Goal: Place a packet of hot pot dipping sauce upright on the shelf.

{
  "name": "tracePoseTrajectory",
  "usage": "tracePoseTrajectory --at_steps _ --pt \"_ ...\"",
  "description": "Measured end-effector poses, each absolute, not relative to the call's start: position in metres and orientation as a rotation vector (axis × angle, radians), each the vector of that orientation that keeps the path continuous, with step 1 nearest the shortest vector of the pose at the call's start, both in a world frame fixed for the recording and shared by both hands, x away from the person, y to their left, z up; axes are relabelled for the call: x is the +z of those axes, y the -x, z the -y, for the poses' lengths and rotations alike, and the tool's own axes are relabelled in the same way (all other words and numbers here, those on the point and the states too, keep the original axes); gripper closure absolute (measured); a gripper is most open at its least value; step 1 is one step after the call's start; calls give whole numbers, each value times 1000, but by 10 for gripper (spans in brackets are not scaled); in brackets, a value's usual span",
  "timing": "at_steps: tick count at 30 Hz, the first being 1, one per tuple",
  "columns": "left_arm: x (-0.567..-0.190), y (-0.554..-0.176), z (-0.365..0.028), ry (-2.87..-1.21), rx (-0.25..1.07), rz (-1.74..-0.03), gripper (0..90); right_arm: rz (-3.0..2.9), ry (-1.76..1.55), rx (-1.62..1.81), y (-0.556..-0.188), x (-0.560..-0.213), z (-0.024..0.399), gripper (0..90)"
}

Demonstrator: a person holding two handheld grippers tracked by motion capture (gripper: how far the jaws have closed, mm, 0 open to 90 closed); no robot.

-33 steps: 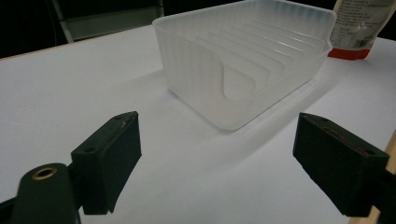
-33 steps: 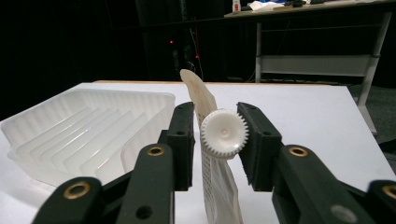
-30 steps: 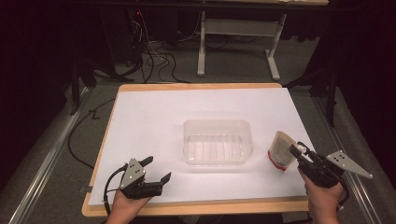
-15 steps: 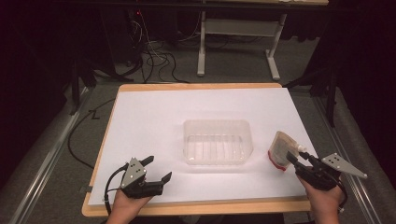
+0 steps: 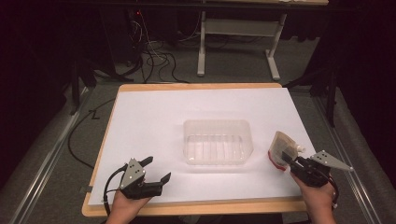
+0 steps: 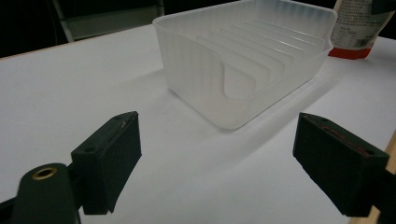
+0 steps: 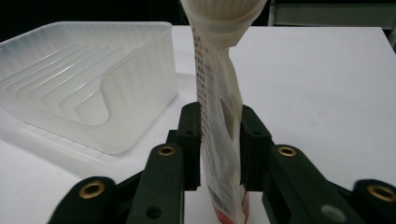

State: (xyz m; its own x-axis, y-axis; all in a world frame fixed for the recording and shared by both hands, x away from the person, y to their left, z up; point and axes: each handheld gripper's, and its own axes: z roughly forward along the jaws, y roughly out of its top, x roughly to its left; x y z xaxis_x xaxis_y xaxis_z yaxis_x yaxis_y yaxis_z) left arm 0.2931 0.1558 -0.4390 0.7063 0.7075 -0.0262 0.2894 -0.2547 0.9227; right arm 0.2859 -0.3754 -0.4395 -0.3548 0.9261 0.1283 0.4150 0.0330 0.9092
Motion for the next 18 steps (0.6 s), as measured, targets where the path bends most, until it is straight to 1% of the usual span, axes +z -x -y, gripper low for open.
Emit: tracePoseTrajectory --at_steps 5,7,8,18 --pt "-439 -294 -155 -1844 485 -778 157 -1801 -1368 1298 -287 -439 374 861" --pt "-439 -294 -154 -1847 484 -777 157 -1802 -1370 1299 -287 -439 374 871" --pt "-439 -294 -153 -1847 484 -776 157 -1796 -1381 1295 -287 -439 373 895" --pt "-439 -294 -155 -1846 484 -776 157 -1778 -1405 1288 -287 -438 370 900"
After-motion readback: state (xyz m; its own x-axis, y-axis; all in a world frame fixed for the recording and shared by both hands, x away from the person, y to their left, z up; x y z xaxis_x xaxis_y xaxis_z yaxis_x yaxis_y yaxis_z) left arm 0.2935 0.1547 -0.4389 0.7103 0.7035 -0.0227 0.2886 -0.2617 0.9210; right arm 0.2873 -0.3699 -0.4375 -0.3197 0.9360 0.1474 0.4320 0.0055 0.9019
